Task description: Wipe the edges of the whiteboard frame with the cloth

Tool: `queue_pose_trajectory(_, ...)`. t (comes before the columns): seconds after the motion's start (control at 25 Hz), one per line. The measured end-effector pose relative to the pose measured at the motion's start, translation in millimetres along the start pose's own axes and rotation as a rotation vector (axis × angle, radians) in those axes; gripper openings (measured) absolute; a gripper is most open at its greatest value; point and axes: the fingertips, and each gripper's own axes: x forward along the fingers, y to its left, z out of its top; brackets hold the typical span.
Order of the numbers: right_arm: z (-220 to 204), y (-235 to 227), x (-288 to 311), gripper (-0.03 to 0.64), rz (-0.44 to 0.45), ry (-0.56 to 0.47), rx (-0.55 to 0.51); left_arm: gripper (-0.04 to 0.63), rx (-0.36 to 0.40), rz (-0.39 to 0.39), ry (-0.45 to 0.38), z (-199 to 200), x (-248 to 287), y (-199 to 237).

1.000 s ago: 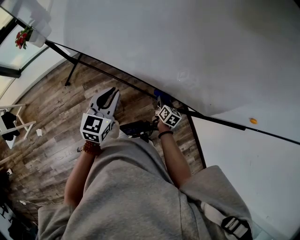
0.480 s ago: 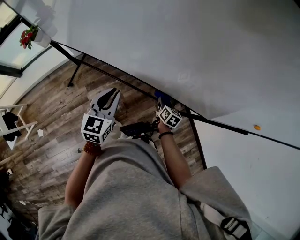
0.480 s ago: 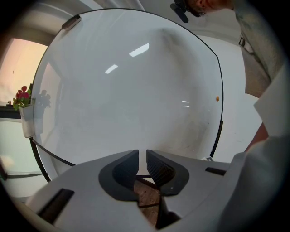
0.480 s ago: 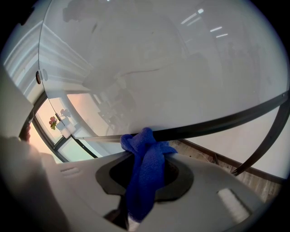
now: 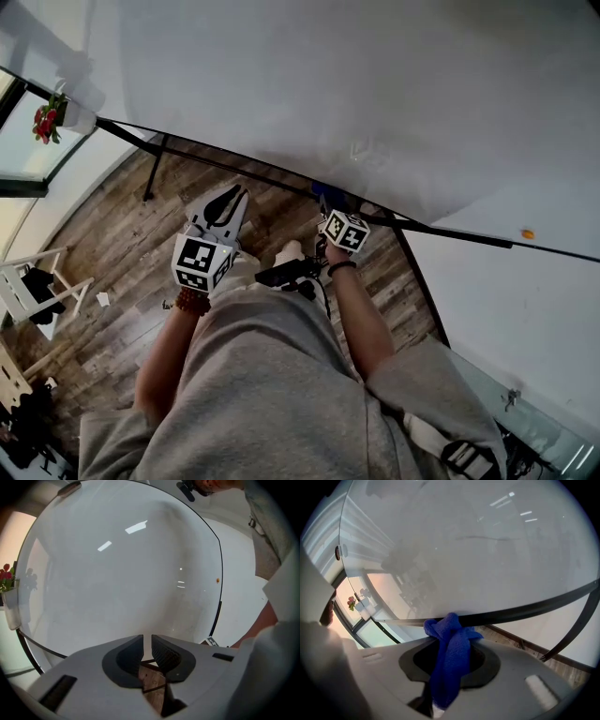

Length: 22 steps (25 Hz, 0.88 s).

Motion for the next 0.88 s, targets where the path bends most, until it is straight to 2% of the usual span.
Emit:
queue_pose_trajectory(0.16,-7,2,-3,0.115,0.035,0.01,-0.001,0.061,0.049,-0.023,0.045,0,15,-12)
queue_pose_trajectory(0.36,1,4,4,0.115,0.093,-0.03,0.008,0.061,0.019,0.004,0.001,4,40,-22)
queue_pose_trajectory(0.52,-6,3,0,0.115,0.099,-0.013,0.001,0.06,0.001,-0.064,0.025,-11,51,-41)
queue_pose_trajectory(0.64,-2,3,5,0.115,0.088,-0.016,0.002,0.06,0.044,-0.11,0.026,-5,58,-38)
queue_pose_trajectory(0.88,-4,2,4,0.114,0.01,-0.052,0.094,0.06,0.044,-0.139,0.041,-5,51,-21)
